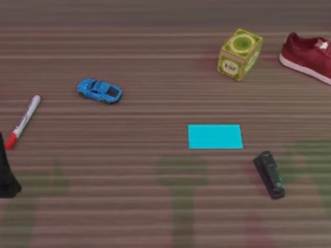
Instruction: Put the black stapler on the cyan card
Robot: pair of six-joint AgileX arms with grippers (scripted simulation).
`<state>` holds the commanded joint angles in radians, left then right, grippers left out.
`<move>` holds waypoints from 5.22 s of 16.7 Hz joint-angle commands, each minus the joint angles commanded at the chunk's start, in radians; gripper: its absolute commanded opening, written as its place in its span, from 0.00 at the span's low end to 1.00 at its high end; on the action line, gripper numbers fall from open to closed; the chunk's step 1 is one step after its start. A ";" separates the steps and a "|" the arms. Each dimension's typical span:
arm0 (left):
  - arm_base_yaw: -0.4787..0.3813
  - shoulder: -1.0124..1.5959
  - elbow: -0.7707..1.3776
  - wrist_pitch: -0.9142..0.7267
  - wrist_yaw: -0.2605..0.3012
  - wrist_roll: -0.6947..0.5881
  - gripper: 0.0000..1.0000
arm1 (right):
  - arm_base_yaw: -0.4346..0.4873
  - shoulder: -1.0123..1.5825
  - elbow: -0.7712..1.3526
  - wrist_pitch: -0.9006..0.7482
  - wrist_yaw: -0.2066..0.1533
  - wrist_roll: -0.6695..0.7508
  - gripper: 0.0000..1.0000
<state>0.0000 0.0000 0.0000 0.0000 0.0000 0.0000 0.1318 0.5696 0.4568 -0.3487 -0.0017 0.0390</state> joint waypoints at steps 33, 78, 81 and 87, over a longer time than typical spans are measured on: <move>0.000 0.000 0.000 0.000 0.000 0.000 1.00 | 0.270 1.458 0.712 -0.361 0.001 0.072 1.00; 0.000 0.000 0.000 0.000 0.000 0.000 1.00 | 0.274 1.307 0.916 -0.721 0.000 0.079 0.00; 0.000 0.000 0.000 0.000 0.000 0.000 1.00 | 0.285 1.352 0.987 -0.752 0.001 0.173 0.00; 0.000 0.000 0.000 0.000 0.000 0.000 1.00 | 0.316 1.522 1.253 -0.877 0.003 0.638 0.00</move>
<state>0.0000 0.0000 0.0000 0.0000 0.0000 0.0000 0.4475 2.0917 1.7102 -1.2260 0.0017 0.6768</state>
